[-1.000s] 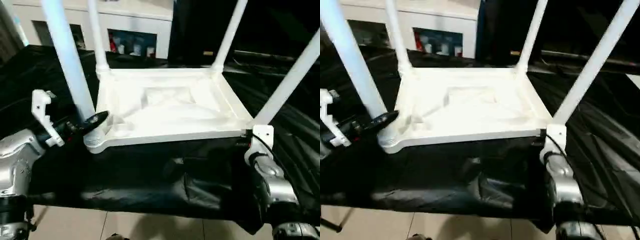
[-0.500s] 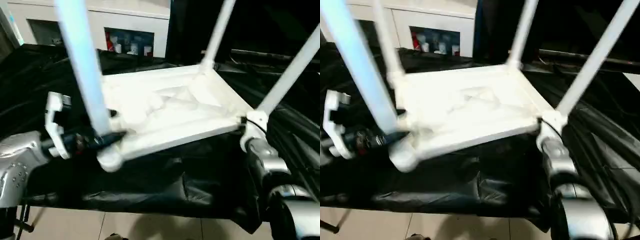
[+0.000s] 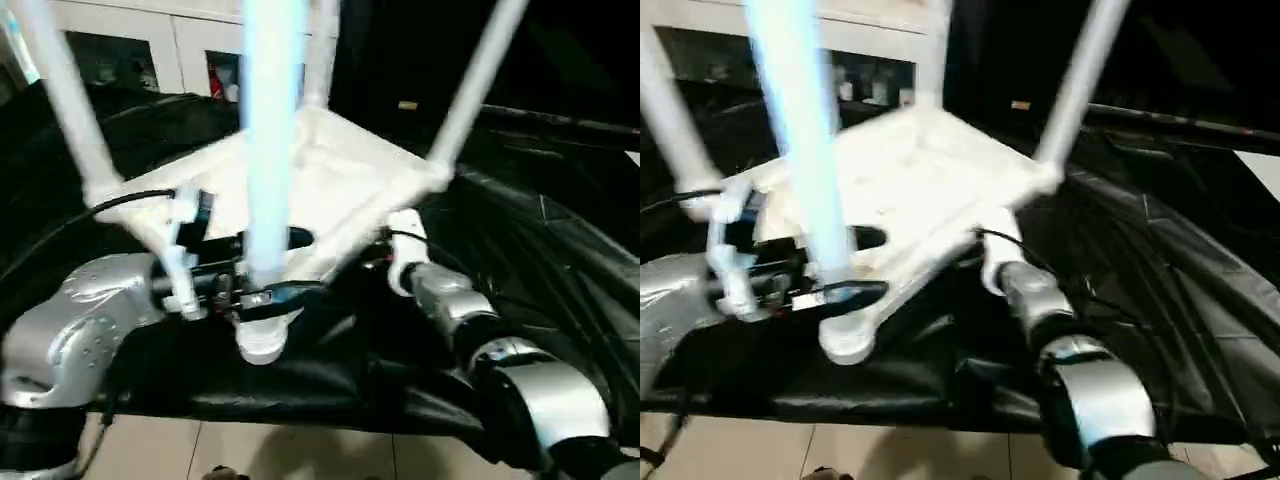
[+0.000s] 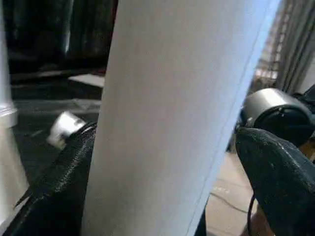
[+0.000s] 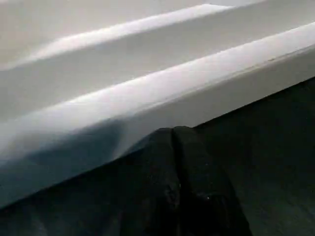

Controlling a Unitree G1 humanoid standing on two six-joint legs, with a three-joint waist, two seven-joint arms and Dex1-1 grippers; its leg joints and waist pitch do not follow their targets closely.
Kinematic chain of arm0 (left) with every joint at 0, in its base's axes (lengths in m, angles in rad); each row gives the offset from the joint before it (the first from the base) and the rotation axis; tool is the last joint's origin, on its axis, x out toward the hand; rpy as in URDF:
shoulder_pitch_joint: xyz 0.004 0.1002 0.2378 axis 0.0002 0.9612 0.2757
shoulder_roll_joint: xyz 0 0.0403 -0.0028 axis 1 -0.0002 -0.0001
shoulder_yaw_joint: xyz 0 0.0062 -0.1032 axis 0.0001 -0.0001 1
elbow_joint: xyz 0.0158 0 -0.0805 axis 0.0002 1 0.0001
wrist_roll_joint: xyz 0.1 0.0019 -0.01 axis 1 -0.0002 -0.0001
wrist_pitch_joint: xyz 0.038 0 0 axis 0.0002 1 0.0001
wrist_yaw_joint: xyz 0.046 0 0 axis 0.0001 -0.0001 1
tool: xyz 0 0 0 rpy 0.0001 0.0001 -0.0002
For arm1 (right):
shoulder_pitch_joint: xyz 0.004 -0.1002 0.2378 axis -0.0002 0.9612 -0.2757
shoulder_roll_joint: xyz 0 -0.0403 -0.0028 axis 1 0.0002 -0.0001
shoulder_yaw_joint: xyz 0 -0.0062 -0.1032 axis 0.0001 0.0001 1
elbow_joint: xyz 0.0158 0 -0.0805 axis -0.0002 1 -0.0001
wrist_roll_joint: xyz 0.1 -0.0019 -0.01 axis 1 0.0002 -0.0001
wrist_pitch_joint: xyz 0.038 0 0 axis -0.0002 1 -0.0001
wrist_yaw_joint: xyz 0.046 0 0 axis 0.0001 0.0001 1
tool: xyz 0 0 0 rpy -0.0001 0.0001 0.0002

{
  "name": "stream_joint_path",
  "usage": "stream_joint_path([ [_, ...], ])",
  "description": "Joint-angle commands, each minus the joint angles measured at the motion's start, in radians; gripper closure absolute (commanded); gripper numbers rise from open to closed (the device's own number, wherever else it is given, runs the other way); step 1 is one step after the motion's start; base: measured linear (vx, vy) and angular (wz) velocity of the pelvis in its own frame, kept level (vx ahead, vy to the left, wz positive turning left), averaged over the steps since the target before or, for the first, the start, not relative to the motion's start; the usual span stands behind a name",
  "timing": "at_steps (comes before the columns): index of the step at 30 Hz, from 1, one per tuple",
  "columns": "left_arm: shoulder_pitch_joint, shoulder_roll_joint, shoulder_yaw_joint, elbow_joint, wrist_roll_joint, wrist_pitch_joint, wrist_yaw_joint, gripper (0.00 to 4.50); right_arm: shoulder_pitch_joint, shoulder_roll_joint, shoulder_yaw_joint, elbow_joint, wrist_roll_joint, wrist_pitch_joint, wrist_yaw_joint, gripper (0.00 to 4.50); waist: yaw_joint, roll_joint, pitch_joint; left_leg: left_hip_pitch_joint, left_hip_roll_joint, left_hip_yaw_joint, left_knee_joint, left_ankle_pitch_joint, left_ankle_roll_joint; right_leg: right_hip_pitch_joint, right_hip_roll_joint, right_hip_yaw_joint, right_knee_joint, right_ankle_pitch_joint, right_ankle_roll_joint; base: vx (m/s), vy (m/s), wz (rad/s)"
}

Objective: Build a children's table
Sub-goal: Rotate table base

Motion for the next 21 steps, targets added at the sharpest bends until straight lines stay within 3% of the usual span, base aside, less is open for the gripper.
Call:
stream_joint_path([
  [1, -0.031, -0.022, -0.055, -0.012, 0.009, -0.010, 0.000, 0.01, -0.030, 0.020, 0.012, 0.002, -0.007, -0.031, 0.055, 4.43, 0.008, 0.020, -0.067, 0.034, 0.056, -0.028, -0.073, -0.213, -0.059, 0.036, -0.065, 0.042, -0.058, -0.084, -0.232, 0.000, 0.000, 0.00],
  [5, -0.079, -0.084, -0.116, 0.029, 0.041, -0.043, 0.007, 0.01, -0.016, 0.017, 0.027, 0.004, -0.022, -0.069, 0.138, 4.43, 0.012, 0.022, -0.067, 0.033, 0.057, -0.028, -0.071, -0.210, -0.056, 0.039, -0.068, 0.044, -0.061, -0.074, -0.238, 0.000, 0.000, 0.00],
  [6, -0.090, -0.100, -0.127, 0.042, 0.049, -0.052, 0.009, 0.01, -0.010, 0.015, 0.027, 0.004, -0.023, -0.075, 0.155, 4.43, 0.012, 0.027, -0.067, 0.032, 0.056, -0.029, -0.072, -0.210, -0.058, 0.040, -0.068, 0.043, -0.059, -0.073, -0.239, 0.000, 0.000, 0.00],
  [8, -0.103, -0.120, -0.141, 0.059, 0.060, -0.063, 0.013, 0.01, -0.003, 0.013, 0.026, 0.003, -0.021, -0.082, 0.176, 4.43, 0.011, 0.022, -0.069, 0.031, 0.057, -0.029, -0.072, -0.213, -0.057, 0.042, -0.068, 0.043, -0.059, -0.069, -0.243, 0.000, 0.000, 0.00],
  [9, -0.115, -0.137, -0.154, 0.080, 0.086, -0.089, 0.024, 0.01, 0.002, 0.009, 0.027, 0.002, -0.021, -0.088, 0.180, 4.43, 0.012, 0.032, -0.069, 0.033, 0.057, -0.031, -0.071, -0.209, -0.054, 0.042, -0.069, 0.043, -0.060, -0.062, -0.247, 0.000, 0.000, 0.00],
  [10, -0.124, -0.145, -0.160, 0.099, 0.105, -0.103, 0.035, 0.01, 0.005, 0.006, 0.028, 0.001, -0.024, -0.093, 0.172, 4.43, 0.012, 0.029, -0.069, 0.034, 0.056, -0.029, -0.070, -0.209, -0.053, 0.041, -0.067, 0.042, -0.061, -0.059, -0.247, 0.000, 0.000, 0.00],
  [11, -0.162, -0.175, -0.188, 0.182, 0.193, -0.170, 0.091, 0.01, 0.013, -0.010, 0.030, -0.002, -0.032, -0.112, 0.126, 4.43, 0.011, 0.032, -0.070, 0.033, 0.057, -0.030, -0.071, -0.204, -0.051, 0.043, -0.067, 0.042, -0.060, -0.045, -0.252, 0.000, 0.000, 0.00],
  [12, -0.162, -0.175, -0.188, 0.182, 0.193, -0.170, 0.091, 0.01, 0.013, -0.010, 0.030, -0.002, -0.032, -0.112, 0.126, 4.43, 0.012, 0.029, -0.069, 0.036, 0.056, -0.029, -0.069, -0.218, -0.051, 0.040, -0.066, 0.043, -0.062, -0.057, -0.246, 0.000, 0.000, 0.00],
  [13, -0.203, -0.193, -0.204, 0.280, 0.278, -0.238, 0.151, 0.01, 0.019, -0.032, 0.014, -0.006, -0.028, -0.132, 0.070, 4.43, 0.015, 0.029, -0.069, 0.036, 0.055, -0.030, -0.071, -0.219, -0.048, 0.041, -0.067, 0.043, -0.068, -0.072, -0.239, 0.000, 0.000, 0.00],
  [15, -0.234, -0.199, -0.207, 0.358, 0.335, -0.290, 0.198, 0.01, 0.025, -0.053, -0.014, -0.012, -0.011, -0.146, 0.037, 4.43, 0.018, 0.035, -0.071, 0.036, 0.057, -0.033, -0.069, -0.219, -0.052, 0.044, -0.072, 0.042, -0.065, -0.077, -0.237, 0.000, 0.000, 0.00],
  [18, -0.258, -0.170, -0.228, 0.447, 0.429, -0.362, 0.251, 0.01, 0.053, -0.090, -0.059, -0.045, 0.031, -0.166, 0.063, 4.43, 0.016, 0.032, -0.070, 0.034, 0.055, -0.033, -0.068, -0.237, -0.047, 0.044, -0.069, 0.042, -0.065, -0.082, -0.237, 0.000, 0.000, 0.00],
  [19, -0.260, -0.161, -0.239, 0.471, 0.462, -0.387, 0.264, 0.01, 0.067, -0.102, -0.068, -0.059, 0.044, -0.174, 0.091, 4.43, 0.017, 0.028, -0.067, 0.033, 0.054, -0.033, -0.070, -0.254, -0.039, 0.045, -0.068, 0.043, -0.072, -0.114, -0.221, 0.000, 0.000, 0.00],
  [21, -0.256, -0.161, -0.247, 0.484, 0.480, -0.402, 0.271, 0.01, 0.086, -0.118, -0.073, -0.081, 0.055, -0.182, 0.127, 4.43, 0.015, 0.026, -0.069, 0.033, 0.054, -0.034, -0.068, -0.258, -0.035, 0.046, -0.069, 0.043, -0.072, -0.141, -0.217, 0.000, 0.000, 0.00],
])
